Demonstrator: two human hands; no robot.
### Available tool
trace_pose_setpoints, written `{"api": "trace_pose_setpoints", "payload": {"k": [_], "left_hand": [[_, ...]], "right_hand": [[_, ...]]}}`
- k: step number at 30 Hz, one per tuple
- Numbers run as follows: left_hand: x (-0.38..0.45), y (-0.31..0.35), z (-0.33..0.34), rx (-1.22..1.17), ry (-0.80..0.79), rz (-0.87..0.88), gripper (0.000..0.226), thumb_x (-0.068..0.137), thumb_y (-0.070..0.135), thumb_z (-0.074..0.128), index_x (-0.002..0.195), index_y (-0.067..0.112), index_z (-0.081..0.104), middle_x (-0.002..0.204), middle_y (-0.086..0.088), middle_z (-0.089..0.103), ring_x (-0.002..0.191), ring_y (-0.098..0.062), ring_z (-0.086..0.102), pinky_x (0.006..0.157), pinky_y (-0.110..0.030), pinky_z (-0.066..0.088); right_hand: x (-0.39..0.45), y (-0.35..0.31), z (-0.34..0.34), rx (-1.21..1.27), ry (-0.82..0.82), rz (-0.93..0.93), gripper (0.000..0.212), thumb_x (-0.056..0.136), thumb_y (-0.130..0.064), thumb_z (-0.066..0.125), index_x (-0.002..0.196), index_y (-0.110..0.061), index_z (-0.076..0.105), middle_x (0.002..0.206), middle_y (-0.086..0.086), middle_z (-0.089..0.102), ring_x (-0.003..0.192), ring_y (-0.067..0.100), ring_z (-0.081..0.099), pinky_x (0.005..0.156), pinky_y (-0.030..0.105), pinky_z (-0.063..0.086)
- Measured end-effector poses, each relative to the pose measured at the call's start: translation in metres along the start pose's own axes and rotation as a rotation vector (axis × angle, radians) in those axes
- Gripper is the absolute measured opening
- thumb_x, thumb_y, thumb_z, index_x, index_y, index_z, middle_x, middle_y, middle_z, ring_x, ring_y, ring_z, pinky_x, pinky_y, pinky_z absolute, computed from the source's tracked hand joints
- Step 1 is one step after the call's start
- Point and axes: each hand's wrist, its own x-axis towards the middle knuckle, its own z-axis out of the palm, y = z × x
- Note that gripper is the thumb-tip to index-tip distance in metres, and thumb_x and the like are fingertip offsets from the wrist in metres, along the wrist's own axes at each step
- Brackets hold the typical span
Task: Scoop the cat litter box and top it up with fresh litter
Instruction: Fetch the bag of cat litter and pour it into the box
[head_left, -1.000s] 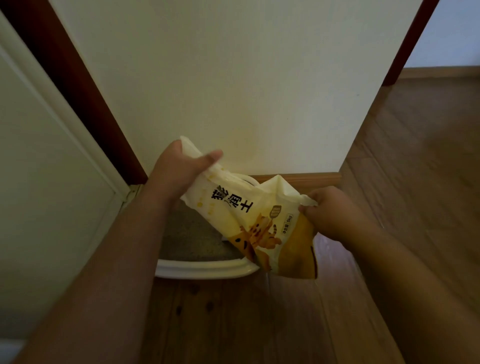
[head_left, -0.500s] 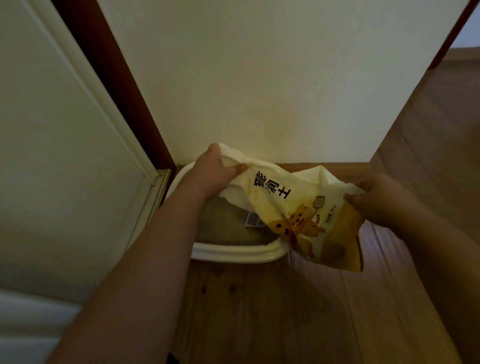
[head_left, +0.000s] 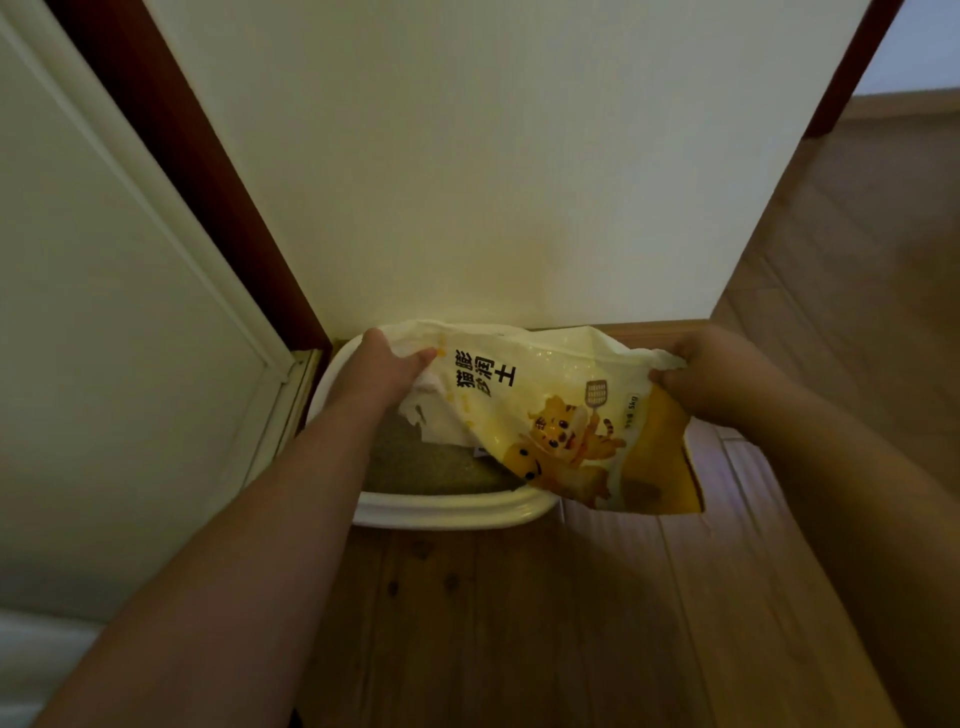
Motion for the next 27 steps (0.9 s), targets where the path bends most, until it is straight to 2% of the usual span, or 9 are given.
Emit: {"api": "trace_pose_setpoints", "payload": {"k": [3, 8, 12, 16, 23, 27], "left_hand": [[0.007, 0.004, 0.001, 0.026, -0.012, 0.009, 0.081, 0.083, 0.056, 0.073, 0.141, 0.007, 0.043, 0.139, -0.018, 0.056, 0.125, -0.037, 0.055, 0.098, -0.042, 0.049], [0.027, 0.01, 0.008, 0.009, -0.006, 0.092, 0.071, 0.087, 0.044, 0.075, 0.137, 0.003, 0.046, 0.135, -0.018, 0.058, 0.123, -0.036, 0.056, 0.09, -0.037, 0.046], [0.045, -0.008, 0.017, 0.044, 0.005, 0.128, 0.064, 0.087, 0.046, 0.074, 0.13, 0.003, 0.052, 0.126, -0.018, 0.062, 0.114, -0.037, 0.061, 0.078, -0.035, 0.044], [0.048, -0.021, 0.019, 0.051, 0.006, 0.105, 0.069, 0.087, 0.05, 0.073, 0.13, 0.001, 0.052, 0.127, -0.019, 0.061, 0.116, -0.039, 0.059, 0.084, -0.037, 0.045], [0.035, -0.021, 0.015, 0.034, -0.015, 0.079, 0.073, 0.088, 0.052, 0.07, 0.136, 0.002, 0.047, 0.134, -0.019, 0.057, 0.119, -0.036, 0.057, 0.079, -0.032, 0.041], [0.032, -0.026, 0.01, -0.001, -0.035, 0.075, 0.074, 0.087, 0.054, 0.071, 0.138, 0.005, 0.047, 0.136, -0.016, 0.058, 0.119, -0.034, 0.058, 0.08, -0.032, 0.043]], "right_hand": [[0.005, -0.007, -0.005, -0.027, -0.037, -0.003, 0.023, 0.095, -0.024, 0.064, 0.109, -0.008, 0.072, 0.088, 0.005, 0.068, 0.079, 0.021, 0.066, 0.069, 0.034, 0.056], [0.018, -0.016, -0.02, -0.097, -0.06, -0.039, 0.032, 0.096, -0.024, 0.065, 0.122, -0.006, 0.068, 0.1, 0.007, 0.065, 0.09, 0.023, 0.062, 0.077, 0.033, 0.052], [0.021, -0.013, -0.013, -0.095, -0.016, -0.052, 0.03, 0.095, -0.025, 0.065, 0.119, -0.006, 0.069, 0.106, 0.01, 0.067, 0.094, 0.024, 0.062, 0.083, 0.036, 0.054], [0.017, -0.011, -0.007, -0.093, 0.002, -0.051, 0.031, 0.095, -0.027, 0.065, 0.118, -0.006, 0.069, 0.106, 0.011, 0.068, 0.096, 0.026, 0.063, 0.086, 0.04, 0.055], [0.013, -0.012, -0.004, -0.072, 0.024, -0.011, 0.035, 0.094, -0.03, 0.067, 0.12, -0.006, 0.067, 0.096, 0.008, 0.063, 0.089, 0.026, 0.062, 0.078, 0.036, 0.052], [0.013, -0.014, -0.004, -0.038, 0.051, 0.01, 0.032, 0.092, -0.03, 0.07, 0.11, -0.003, 0.07, 0.082, 0.009, 0.063, 0.073, 0.027, 0.06, 0.071, 0.035, 0.049]]}}
